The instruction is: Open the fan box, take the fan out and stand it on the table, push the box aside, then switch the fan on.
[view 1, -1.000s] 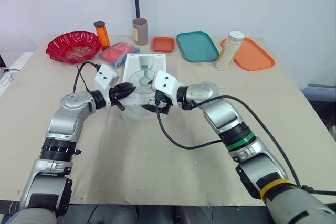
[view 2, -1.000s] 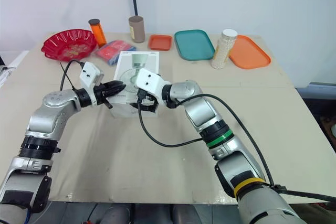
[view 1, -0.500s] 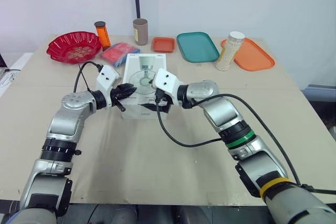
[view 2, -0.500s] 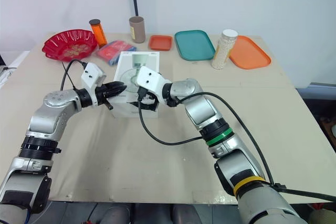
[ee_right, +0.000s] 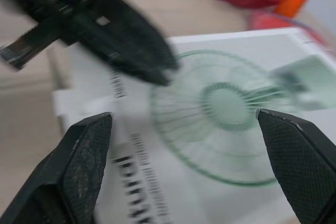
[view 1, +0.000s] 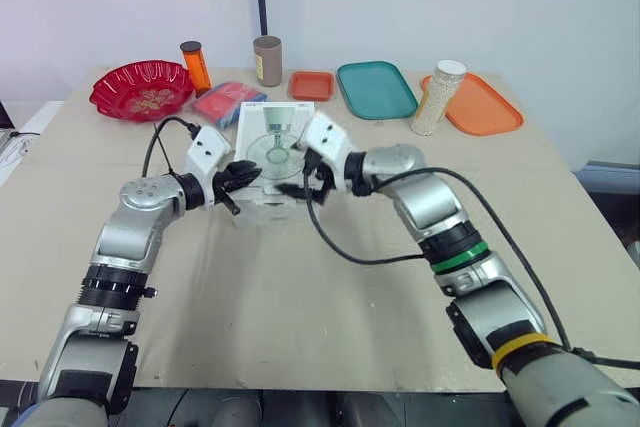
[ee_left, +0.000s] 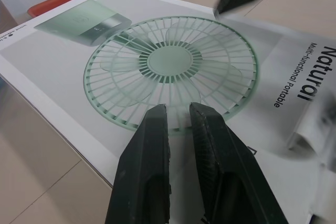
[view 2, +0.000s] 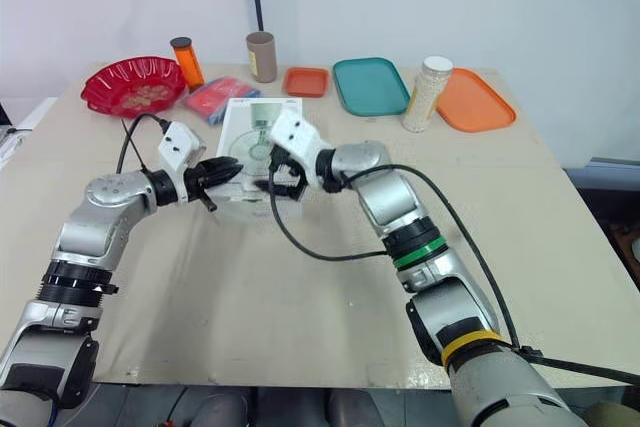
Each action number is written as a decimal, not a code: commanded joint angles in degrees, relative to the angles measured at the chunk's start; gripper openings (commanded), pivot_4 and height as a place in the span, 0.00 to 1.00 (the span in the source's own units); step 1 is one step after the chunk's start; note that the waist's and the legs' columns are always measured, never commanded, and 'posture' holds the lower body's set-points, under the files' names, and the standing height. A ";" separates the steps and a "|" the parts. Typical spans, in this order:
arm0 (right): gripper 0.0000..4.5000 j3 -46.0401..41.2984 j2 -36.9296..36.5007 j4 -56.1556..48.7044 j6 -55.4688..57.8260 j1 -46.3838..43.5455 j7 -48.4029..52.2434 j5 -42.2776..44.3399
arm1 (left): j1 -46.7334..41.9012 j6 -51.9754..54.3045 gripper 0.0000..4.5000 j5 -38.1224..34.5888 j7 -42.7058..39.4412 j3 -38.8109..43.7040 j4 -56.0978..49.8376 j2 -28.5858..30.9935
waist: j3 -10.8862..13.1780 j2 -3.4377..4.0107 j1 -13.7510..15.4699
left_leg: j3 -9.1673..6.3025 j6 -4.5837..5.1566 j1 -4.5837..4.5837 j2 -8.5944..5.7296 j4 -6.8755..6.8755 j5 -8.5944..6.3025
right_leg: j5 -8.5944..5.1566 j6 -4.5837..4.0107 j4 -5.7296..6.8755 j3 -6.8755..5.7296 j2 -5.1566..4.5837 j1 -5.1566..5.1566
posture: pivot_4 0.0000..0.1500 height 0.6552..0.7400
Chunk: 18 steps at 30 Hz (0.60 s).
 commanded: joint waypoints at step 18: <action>1.00 -3.40 -11.36 -26.48 9.70 18.84 12.93 12.62 | 0.73 1.87 0.18 1.03 -3.22 -0.96 0.77 2.05 | -0.04 0.13 -0.49 | -0.10 0.06 0.05 -0.01 0.01 -0.02 | -0.02 0.03 -0.02 -0.04 0.05 0.11 | 1.00 1.00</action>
